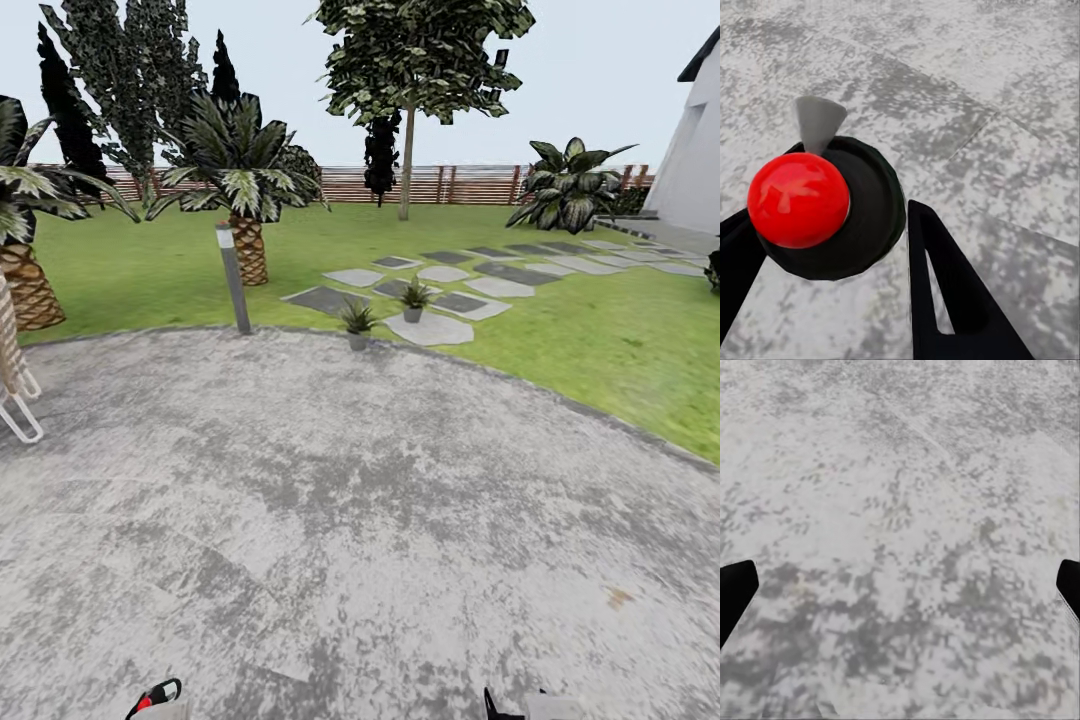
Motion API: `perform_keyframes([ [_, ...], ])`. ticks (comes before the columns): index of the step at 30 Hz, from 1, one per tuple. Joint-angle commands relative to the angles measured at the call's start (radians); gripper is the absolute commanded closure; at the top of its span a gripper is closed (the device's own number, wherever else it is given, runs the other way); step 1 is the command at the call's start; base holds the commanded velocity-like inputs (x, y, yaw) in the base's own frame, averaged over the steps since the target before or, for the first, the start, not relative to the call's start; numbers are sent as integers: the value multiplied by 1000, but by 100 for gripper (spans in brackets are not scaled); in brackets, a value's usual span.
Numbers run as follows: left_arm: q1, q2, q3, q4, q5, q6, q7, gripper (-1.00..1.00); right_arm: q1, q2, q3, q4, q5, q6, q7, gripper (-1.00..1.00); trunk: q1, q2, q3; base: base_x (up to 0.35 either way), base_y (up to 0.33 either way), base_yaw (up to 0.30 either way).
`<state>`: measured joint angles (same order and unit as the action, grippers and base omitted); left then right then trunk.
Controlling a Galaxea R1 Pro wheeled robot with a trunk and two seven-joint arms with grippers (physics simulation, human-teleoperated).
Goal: Pick up the pesticide atomizer in the garden and spray insectifuge to fully cover both potted plants in the garden.
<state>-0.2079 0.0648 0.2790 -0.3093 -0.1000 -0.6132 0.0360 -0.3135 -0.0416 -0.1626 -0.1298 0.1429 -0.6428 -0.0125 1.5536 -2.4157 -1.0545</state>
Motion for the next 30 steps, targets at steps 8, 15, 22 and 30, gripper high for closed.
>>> perform_keyframes([
  [8, -1, 0, 5, 1, -10, -3, 4, 100, -1, 0, -8, 1, 11, -3, -1, -100, 0, 0, -1, 339, 0, 0],
  [15, -1, 0, 5, 1, -10, -3, 3, 100, 0, 0, -8, 1, 11, -3, -1, -100, 0, 0, -1, 339, 0, 0],
  [22, -1, 0, 5, 1, -10, -3, 4, 100, 0, 0, -8, 1, 11, -3, -1, -100, 0, 0, -1, 339, 35, 0],
  [30, -1, 0, 5, 1, -10, -3, 4, 100, -1, 1, -8, 1, 11, -3, -1, -100, 0, 0, 0, 339, 77, 158],
])
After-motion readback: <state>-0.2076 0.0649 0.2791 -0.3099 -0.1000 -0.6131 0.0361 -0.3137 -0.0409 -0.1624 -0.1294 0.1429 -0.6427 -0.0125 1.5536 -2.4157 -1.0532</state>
